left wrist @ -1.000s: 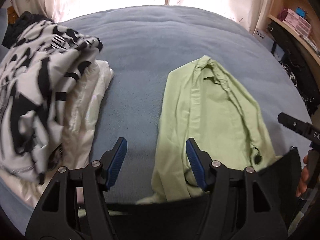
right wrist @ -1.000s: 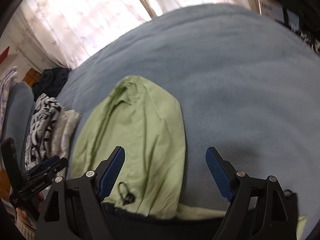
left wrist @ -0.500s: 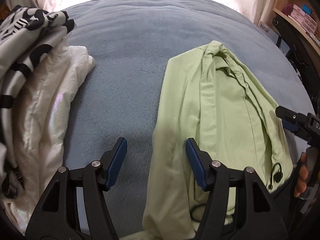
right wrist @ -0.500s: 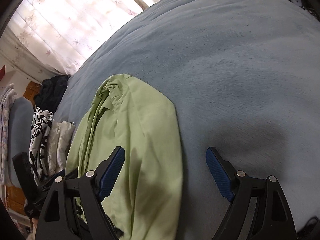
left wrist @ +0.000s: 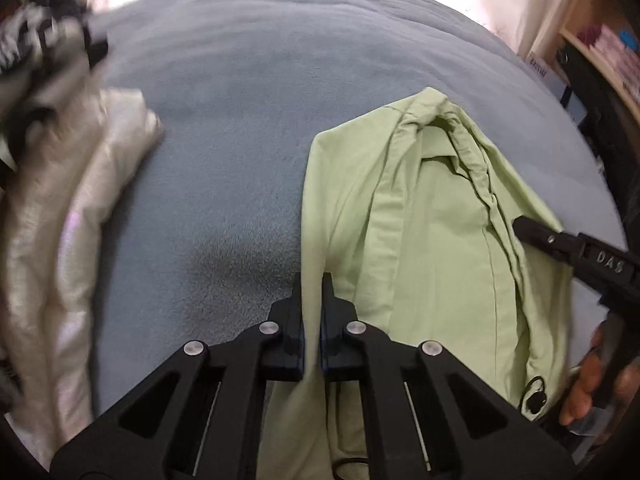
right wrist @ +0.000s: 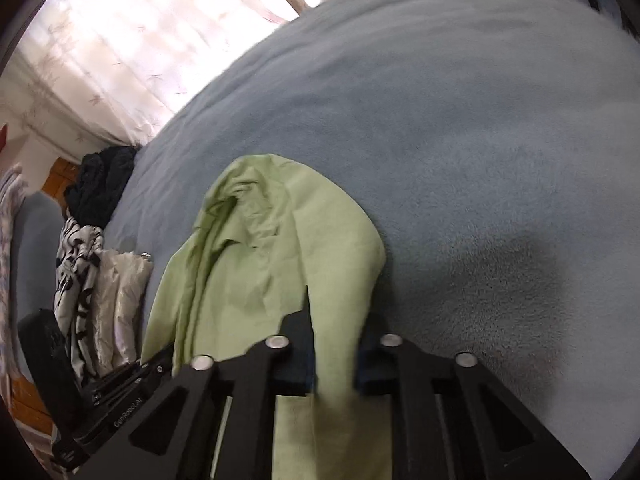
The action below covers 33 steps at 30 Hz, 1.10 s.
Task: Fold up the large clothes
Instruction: 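Grasp the green hoodie bundle edge with the left tool while the right tool grasps beside it, then lift the held bundle with both tools and flip it over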
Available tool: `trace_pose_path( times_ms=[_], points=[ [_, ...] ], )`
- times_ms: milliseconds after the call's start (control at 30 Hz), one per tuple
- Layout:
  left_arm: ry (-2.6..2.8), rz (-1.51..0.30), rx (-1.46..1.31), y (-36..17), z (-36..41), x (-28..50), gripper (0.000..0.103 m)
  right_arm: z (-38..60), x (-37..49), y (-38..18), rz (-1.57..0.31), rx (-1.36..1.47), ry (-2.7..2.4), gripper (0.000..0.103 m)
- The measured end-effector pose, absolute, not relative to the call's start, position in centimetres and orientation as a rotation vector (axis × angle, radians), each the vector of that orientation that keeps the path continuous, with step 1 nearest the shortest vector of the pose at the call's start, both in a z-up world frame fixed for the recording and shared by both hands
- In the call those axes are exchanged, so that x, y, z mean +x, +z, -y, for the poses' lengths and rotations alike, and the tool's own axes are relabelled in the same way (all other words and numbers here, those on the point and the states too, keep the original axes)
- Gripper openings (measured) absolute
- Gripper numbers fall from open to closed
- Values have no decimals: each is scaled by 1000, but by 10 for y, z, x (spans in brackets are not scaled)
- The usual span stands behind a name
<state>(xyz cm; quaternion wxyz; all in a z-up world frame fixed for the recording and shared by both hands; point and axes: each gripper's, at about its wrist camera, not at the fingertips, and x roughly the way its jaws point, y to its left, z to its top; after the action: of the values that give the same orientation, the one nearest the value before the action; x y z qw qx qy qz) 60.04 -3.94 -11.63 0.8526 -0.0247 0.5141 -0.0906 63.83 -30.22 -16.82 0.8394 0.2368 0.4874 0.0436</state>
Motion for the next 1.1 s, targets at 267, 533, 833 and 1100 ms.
trace_pose_path(
  times_ms=[267, 533, 833, 1100],
  points=[
    [-235, -911, -38, -51, 21, 556, 1, 299, 582, -95, -806, 530, 290, 9],
    [-298, -847, -113, -3, -36, 473, 0, 292, 483, -46, -717, 472, 446, 9],
    [-358, -935, -130, -32, -71, 352, 0, 288, 375, -87, -820, 341, 401, 16],
    [-393, -1149, -144, -98, -67, 272, 0, 285, 296, -155, -1001, 273, 278, 38]
  ],
)
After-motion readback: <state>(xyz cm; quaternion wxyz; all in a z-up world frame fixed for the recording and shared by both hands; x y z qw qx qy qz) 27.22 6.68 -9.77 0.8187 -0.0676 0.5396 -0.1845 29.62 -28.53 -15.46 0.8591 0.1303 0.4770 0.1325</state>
